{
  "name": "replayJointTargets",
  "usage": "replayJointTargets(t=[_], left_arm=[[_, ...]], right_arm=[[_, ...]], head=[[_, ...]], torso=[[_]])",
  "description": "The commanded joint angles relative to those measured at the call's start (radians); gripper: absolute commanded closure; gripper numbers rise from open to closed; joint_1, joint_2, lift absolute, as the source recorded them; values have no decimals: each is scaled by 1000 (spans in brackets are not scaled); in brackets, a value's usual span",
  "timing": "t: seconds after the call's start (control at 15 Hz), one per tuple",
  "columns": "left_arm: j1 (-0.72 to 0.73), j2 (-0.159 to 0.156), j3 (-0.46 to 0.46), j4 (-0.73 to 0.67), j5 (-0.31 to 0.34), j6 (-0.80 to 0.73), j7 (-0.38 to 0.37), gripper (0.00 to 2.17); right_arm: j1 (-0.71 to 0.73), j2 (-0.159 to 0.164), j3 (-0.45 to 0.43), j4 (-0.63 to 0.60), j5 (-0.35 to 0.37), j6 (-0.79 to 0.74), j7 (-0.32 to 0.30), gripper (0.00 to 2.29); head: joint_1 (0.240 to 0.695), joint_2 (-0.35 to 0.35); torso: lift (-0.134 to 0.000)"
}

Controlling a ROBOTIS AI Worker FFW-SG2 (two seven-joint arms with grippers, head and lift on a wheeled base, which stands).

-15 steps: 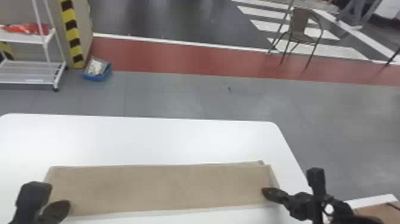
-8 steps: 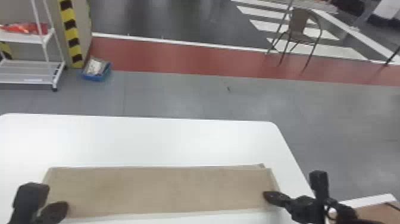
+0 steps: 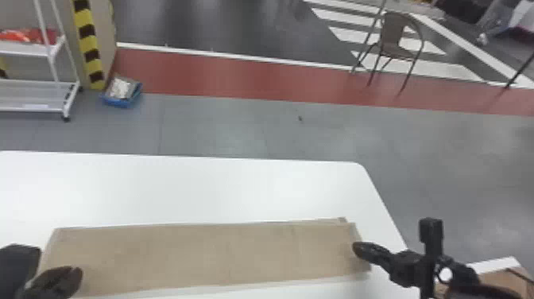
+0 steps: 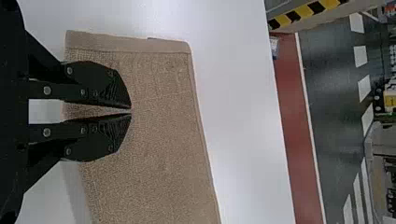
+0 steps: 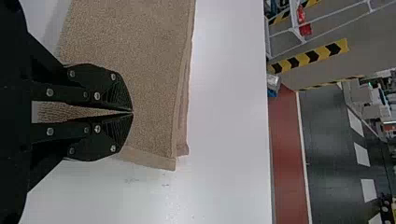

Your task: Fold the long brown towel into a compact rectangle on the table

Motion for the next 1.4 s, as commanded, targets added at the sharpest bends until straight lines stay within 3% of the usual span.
replayJointTargets(t=[0.0,0.2,0.33,0.8,1.0,1.33], left_arm=[[6,0,31,-44,20,9,-15,275],[-109,-9,83,-36,64,239,-62,201],[-190,-8,109,15,98,294,-94,201],[-327,-9,92,144,35,438,-90,218],[-357,-6,89,173,24,490,-87,326],[-403,0,71,243,0,500,-88,329]], right_arm=[[4,13,-10,-26,-10,2,1,903],[6,24,-19,-38,-14,-23,1,701],[10,32,-29,-44,-14,-53,1,458],[12,32,-37,-44,-16,-75,-2,458],[12,32,-37,-41,-16,-90,-4,458],[7,32,-31,-37,-20,-99,-5,458]], head=[[695,-281],[695,-269],[695,-254],[695,-214],[695,-205],[695,-187]], torso=[[0],[0],[0],[0],[0],[0]])
